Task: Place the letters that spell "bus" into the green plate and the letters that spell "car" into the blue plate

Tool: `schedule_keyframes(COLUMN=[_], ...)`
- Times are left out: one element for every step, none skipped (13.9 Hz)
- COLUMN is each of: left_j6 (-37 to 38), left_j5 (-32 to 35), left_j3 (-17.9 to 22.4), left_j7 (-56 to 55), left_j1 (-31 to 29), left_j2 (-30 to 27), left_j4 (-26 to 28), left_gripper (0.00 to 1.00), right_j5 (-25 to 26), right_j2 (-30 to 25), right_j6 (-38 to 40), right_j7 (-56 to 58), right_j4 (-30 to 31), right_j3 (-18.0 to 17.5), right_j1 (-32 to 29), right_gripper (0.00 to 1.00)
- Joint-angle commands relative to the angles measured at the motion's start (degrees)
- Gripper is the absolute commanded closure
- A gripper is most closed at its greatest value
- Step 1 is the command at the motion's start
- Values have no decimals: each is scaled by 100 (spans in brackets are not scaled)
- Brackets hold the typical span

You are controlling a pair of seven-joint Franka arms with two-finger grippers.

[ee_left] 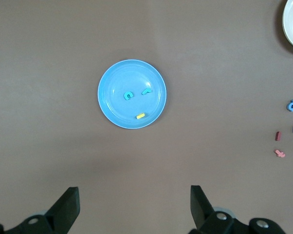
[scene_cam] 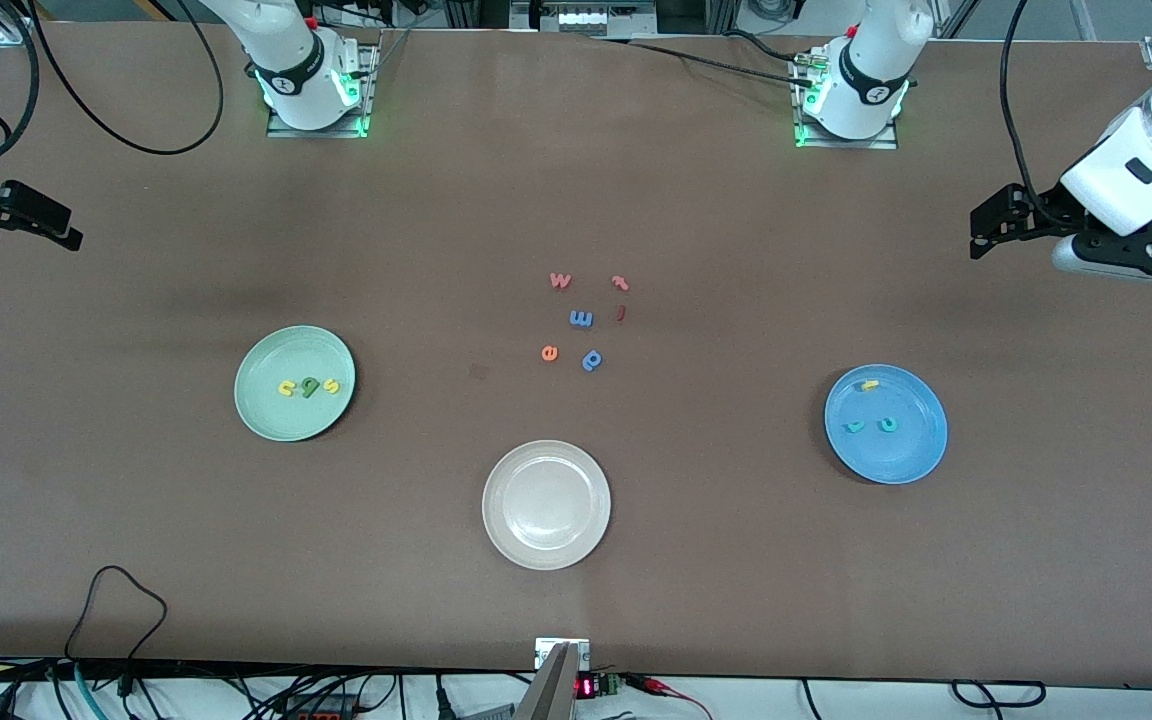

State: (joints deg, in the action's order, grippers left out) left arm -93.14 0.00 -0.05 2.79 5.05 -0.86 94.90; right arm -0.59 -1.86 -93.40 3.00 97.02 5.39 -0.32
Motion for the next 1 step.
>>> schedule_keyframes(left_j6=[103], left_j5=[-17], left_j3=[-39], left_j7=[90], left_j1=[-13], left_j2=[59], left_j4=[-156], left_gripper=[0], right_j5=[77], right_j2=[-113], right_j6=[32], right_j7=[-46], right_j4=[107], right_j3=[-21], right_j1=[15], right_gripper=[0])
